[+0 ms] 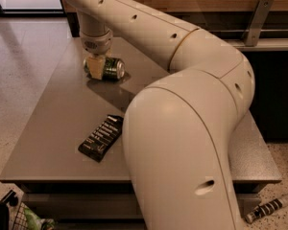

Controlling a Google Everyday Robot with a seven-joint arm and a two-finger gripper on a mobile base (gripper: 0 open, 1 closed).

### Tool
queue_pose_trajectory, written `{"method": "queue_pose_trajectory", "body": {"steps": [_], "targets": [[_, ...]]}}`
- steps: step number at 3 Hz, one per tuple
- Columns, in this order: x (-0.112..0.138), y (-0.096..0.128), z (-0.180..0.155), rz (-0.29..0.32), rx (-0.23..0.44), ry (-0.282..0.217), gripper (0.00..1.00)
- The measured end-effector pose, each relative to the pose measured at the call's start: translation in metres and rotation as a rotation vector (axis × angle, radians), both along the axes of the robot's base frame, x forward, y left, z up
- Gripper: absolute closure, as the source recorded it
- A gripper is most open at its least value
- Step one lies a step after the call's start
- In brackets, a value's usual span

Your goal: Place green can upright

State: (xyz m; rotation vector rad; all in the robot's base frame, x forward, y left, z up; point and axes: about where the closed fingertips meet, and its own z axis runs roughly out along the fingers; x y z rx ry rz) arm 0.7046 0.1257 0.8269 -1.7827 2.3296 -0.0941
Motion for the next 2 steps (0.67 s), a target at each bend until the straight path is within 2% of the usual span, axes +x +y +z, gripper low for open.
{"method": "queue_pose_trajectory", "body": {"steps": [2], "targets": [[-0.0037, -0.0151, 0.0151, 0.032, 0.061, -0.006, 1.00]]}}
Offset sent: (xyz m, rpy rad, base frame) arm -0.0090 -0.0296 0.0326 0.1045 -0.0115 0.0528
